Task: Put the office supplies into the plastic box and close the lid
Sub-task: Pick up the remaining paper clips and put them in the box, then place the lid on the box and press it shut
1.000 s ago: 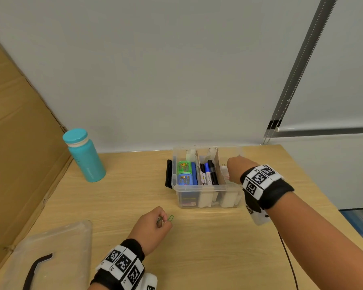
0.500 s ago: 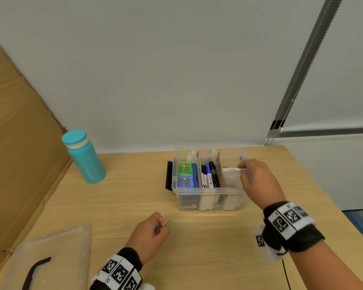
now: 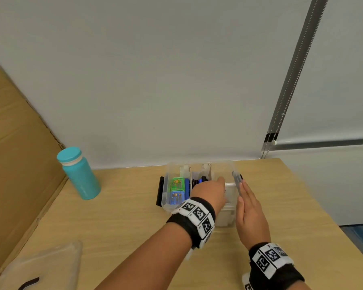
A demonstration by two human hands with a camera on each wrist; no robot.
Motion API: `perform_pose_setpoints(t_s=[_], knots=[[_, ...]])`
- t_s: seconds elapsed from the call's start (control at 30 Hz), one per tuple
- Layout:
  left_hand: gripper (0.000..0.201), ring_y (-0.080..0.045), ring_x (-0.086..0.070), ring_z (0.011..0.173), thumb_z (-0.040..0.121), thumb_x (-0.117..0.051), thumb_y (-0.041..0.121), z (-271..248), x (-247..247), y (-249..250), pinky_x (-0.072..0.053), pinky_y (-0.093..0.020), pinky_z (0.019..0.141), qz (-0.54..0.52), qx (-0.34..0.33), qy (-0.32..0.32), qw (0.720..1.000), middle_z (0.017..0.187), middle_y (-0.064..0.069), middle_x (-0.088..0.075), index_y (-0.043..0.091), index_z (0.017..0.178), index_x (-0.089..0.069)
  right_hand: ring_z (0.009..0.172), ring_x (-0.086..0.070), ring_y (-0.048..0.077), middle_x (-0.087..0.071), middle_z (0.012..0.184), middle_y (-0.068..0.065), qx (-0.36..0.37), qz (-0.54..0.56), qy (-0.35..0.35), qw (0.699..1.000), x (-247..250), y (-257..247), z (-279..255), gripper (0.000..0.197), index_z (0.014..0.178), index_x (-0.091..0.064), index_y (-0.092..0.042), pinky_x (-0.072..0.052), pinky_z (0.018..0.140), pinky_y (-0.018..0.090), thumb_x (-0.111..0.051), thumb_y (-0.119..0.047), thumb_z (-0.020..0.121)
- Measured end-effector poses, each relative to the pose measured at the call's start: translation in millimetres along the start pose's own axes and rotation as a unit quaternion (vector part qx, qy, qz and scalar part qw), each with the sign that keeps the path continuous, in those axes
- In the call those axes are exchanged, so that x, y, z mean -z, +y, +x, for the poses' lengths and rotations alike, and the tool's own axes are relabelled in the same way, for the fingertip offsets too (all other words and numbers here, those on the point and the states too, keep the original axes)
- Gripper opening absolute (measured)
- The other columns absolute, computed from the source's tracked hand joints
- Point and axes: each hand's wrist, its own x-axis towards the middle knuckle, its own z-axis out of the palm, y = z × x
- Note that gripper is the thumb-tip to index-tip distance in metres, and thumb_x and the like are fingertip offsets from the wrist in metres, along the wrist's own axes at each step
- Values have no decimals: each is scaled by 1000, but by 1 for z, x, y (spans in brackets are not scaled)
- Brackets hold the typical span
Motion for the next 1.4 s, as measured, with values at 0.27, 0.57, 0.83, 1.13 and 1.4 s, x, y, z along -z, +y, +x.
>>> perform_pose_setpoints(t_s=[0.27, 0.57, 0.83, 1.13, 1.4], knots=[[29, -33, -58, 110, 93, -48, 6, 46, 0, 22, -47, -39, 93, 82, -22, -133, 987, 120, -19, -60, -2, 120, -57, 137, -34, 4, -30, 154, -11, -2, 27, 33, 999, -2, -1, 3, 63, 147, -35, -19, -29, 110, 23, -12, -47, 95], [59, -27, -51, 124, 88, -52, -3, 18, -1, 16, -42, -38, 106, -10, -28, -109, 994, 140, -11, -48, 16, 142, -39, 139, -31, 4, -27, 155, -12, 2, 15, 29, 999, -4, 3, 2, 62, 148, -33, -20, -30, 111, 26, -11, -47, 96], [47, -10, -38, 129, 95, -43, 19, -89, -3, -70, -34, -31, 111, -156, 8, 181, 971, 141, 6, -42, 24, 141, -35, 136, -28, 24, -18, 158, -4, -19, -7, 32, 999, 7, -7, 0, 52, 148, -32, -22, -34, 110, 43, -19, -38, 100], [58, -31, -41, 127, 91, -52, 27, -209, -40, -235, -35, -46, 107, -87, 404, 131, 901, 142, -9, -44, 17, 144, -29, 142, -12, 22, -13, 156, 3, 101, -9, -31, 994, -21, -104, -39, 53, 141, -37, -17, -19, 114, 41, -52, -20, 91], [86, -36, -22, 142, 86, -41, 59, -272, -67, -304, -26, -53, 113, -30, 579, -26, 814, 157, -13, -14, 19, 150, 0, 140, -28, 24, -39, 146, 6, 318, 39, -305, 897, -123, -190, -92, 45, 127, -51, -14, -29, 115, 40, -39, -19, 85]])
